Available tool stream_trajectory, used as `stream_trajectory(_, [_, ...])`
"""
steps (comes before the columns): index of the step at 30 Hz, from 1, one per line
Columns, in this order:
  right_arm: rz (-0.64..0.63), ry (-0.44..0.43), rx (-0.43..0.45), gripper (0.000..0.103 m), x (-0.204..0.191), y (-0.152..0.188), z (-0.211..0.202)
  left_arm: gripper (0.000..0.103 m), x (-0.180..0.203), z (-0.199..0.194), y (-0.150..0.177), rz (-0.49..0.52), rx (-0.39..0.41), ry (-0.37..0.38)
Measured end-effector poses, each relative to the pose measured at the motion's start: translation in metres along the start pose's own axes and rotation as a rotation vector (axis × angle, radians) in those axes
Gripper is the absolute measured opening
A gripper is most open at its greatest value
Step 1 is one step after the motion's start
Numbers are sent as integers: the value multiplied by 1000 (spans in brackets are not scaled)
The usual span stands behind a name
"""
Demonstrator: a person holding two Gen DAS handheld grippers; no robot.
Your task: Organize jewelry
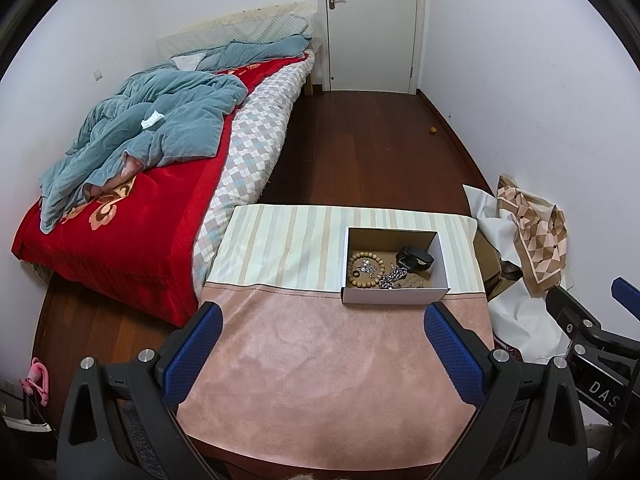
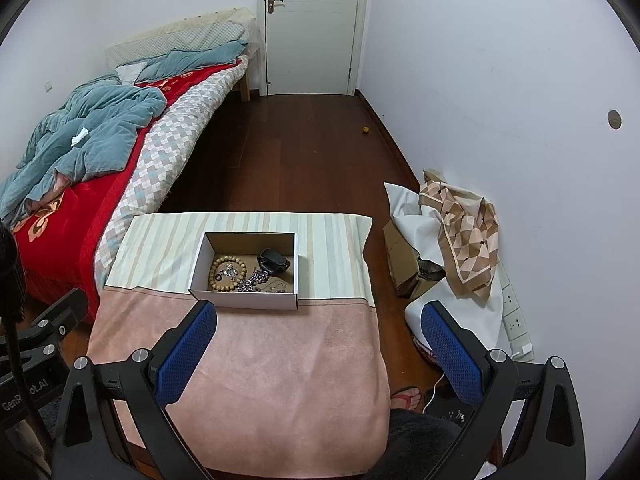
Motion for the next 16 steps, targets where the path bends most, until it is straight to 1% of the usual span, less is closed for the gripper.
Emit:
stream_trajectory(11, [-2, 0, 1, 103, 0, -1, 0, 103, -2, 0, -1, 1, 0, -3])
stream_trajectory(16, [-2, -2, -2, 103, 0, -2, -1, 103, -4, -2, -1, -2, 5, 8])
Point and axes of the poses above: each gripper's, at about its wrist camera, not at the fingertips, and z roughly the way its jaws point, x to its right, y to its underside, the point moved 4 cm from there along z, roughly the way its jaws point, and after that the axes turned 6 degrees about -z, right-handed, at the moved point
